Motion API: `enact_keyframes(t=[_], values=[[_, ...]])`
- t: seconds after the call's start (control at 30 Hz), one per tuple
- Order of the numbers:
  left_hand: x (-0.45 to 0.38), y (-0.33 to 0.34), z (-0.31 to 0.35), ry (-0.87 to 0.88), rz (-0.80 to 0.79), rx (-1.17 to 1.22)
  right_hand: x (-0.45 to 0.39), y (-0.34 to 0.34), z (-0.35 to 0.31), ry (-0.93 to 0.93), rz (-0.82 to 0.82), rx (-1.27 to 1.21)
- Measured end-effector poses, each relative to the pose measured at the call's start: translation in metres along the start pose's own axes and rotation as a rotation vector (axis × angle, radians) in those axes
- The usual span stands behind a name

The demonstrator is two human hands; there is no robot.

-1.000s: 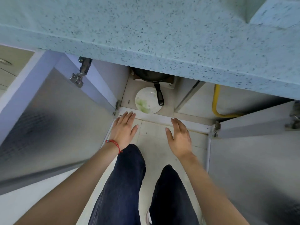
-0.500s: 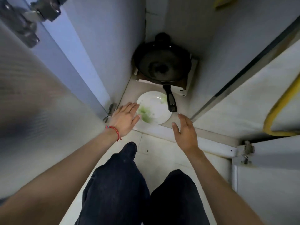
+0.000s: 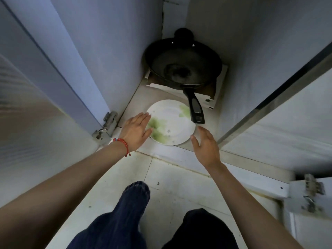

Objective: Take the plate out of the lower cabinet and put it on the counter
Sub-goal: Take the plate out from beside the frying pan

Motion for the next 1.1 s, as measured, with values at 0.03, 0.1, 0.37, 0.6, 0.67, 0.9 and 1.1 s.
enact_keyframes(t=[0.03, 0.1, 0.37, 0.6, 0.67, 0.9, 1.1], values=[[-0.003, 0.006, -0.003, -0.009, -0.002, 0.003, -0.004, 0.004, 0.004, 0.012, 0.004, -0.002], [-0.009, 0.015, -0.01, -0.04, 0.014, 0.024, -0.013, 0.014, 0.009, 0.024, 0.002, 0.0], [-0.032, 0.038, -0.047, -0.225, 0.058, 0.207, -0.043, 0.045, 0.02, 0.147, 0.053, -0.025], [-0.044, 0.049, -0.058, -0.372, 0.155, 0.457, -0.054, 0.057, 0.028, 0.225, 0.089, -0.143], [-0.045, 0.05, -0.061, -0.415, 0.174, 0.504, -0.054, 0.057, 0.028, 0.231, 0.101, -0.16], [-0.039, 0.045, -0.07, -0.509, 0.228, 0.729, -0.054, 0.054, 0.027, 0.247, 0.125, -0.235], [-0.022, 0.043, -0.07, -0.538, 0.284, 0.808, -0.047, 0.051, 0.026, 0.247, 0.156, -0.297]])
Point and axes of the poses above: each hand's wrist, its own x-axis away from the middle knuckle, its own y-axis out of the palm, z = x × y, the point moved 9 cm from there along -x, towards the middle knuckle, and after that the axes turned 9 degrees about x, right-handed, at the moved point
